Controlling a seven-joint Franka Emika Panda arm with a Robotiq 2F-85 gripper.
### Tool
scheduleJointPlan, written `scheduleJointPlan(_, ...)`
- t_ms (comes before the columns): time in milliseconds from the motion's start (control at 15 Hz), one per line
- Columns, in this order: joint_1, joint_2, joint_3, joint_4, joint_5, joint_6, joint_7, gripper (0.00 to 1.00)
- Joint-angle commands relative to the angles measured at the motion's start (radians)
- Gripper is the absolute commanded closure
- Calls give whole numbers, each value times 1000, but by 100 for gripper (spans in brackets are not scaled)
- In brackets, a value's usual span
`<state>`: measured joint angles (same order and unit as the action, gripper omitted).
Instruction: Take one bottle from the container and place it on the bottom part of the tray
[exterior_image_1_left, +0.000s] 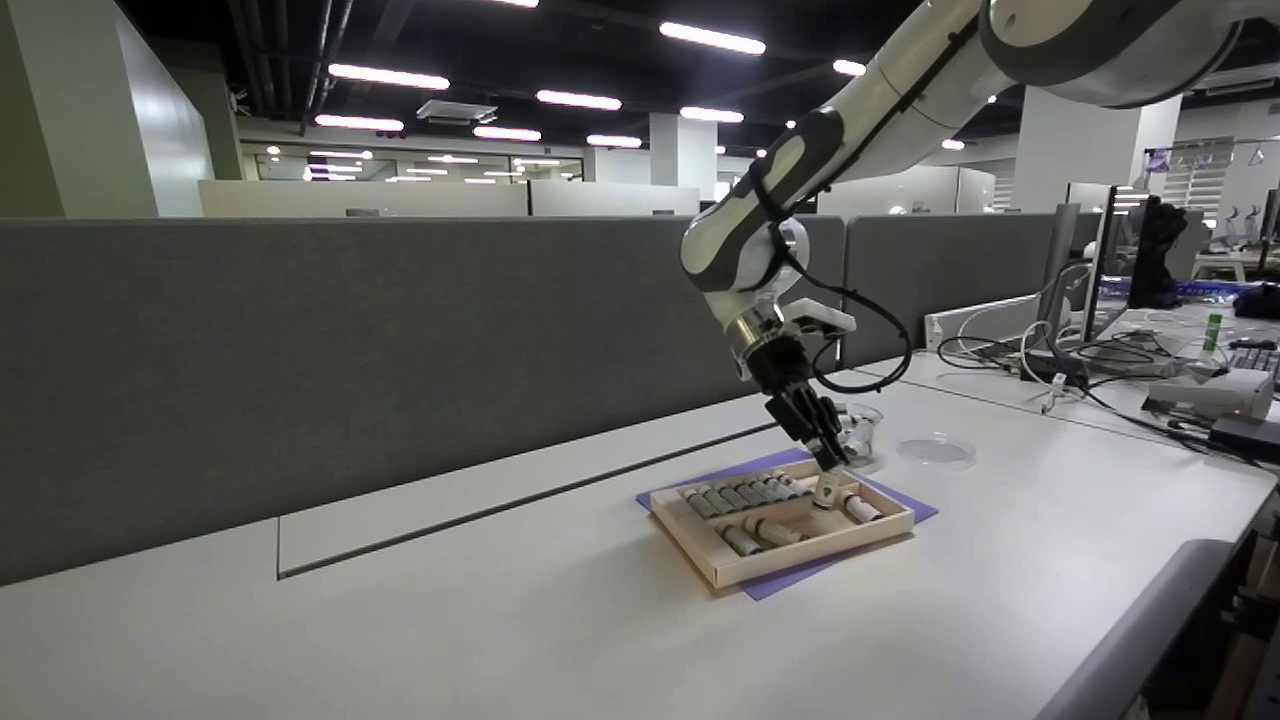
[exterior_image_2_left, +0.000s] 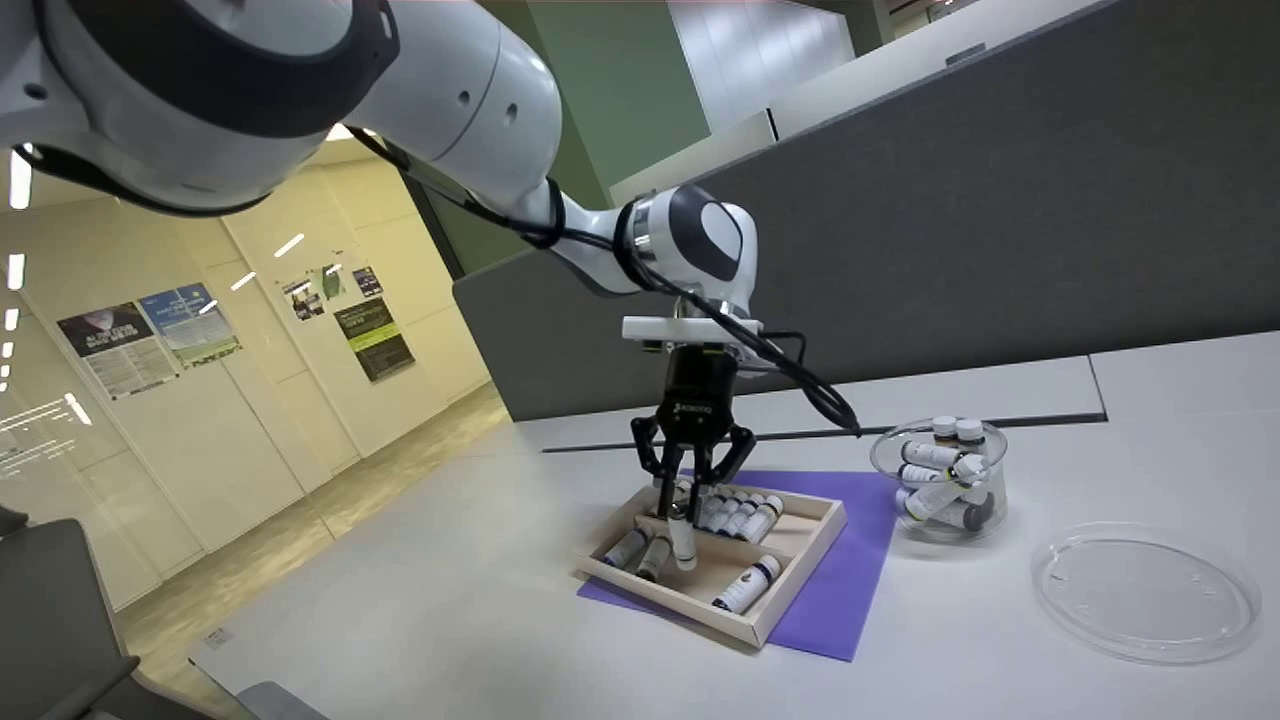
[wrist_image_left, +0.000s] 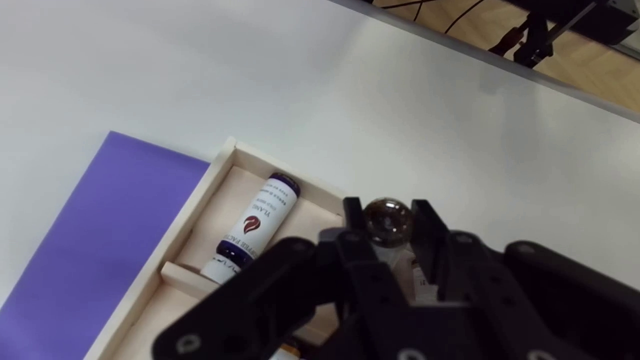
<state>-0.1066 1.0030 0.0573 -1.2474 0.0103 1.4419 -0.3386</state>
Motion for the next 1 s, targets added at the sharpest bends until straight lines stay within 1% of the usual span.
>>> scheduleJointPlan(0,11,-42,-9,-62,-23,53,5,94)
scheduleJointPlan(333,14,-44,-11,-82,-36,106,9,94)
scheduleJointPlan(667,13,-51,-11,-91,-41,132,14,94)
scheduleJointPlan(733,8,-56,-7,-94,-31,138,15,53)
scheduleJointPlan(800,6,-61,-4,-95,-25,143,14,52)
scheduleJointPlan(933,-3,-73,3,-90,-5,148,11,38)
